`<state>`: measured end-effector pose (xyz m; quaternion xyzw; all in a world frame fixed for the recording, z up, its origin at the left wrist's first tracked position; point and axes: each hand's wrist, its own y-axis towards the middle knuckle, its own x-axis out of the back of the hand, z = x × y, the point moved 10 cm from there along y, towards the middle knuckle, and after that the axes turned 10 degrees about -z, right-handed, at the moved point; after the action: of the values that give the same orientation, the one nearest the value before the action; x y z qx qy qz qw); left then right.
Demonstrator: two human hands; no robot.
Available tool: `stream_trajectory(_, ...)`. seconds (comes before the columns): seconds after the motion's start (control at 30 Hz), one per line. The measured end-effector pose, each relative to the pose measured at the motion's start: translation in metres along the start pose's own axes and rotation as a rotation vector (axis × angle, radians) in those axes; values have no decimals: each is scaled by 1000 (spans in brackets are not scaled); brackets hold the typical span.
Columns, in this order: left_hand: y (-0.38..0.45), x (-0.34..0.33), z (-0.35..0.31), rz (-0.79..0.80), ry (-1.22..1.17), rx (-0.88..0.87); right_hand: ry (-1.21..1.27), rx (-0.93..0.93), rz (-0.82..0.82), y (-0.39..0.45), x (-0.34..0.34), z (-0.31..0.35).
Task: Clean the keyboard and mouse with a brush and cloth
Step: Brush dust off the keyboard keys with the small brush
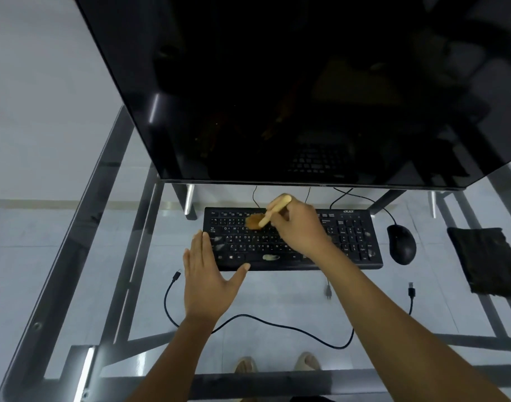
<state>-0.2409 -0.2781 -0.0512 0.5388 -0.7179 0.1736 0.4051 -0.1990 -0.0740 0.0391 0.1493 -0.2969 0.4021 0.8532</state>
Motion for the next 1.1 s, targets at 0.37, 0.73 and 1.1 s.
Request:
stream_trajectory(0.37, -17, -32, -78, 39, 41, -485, -21, -83, -186, 12, 38, -23)
stream_trajectory(0.73, -17, -33, -75, 35, 49, -457, -39, -88, -154, 12, 50, -44)
stream_trajectory(1.1, -19, -36, -75, 57, 70, -436, 129, -157, -141, 11, 59, -44)
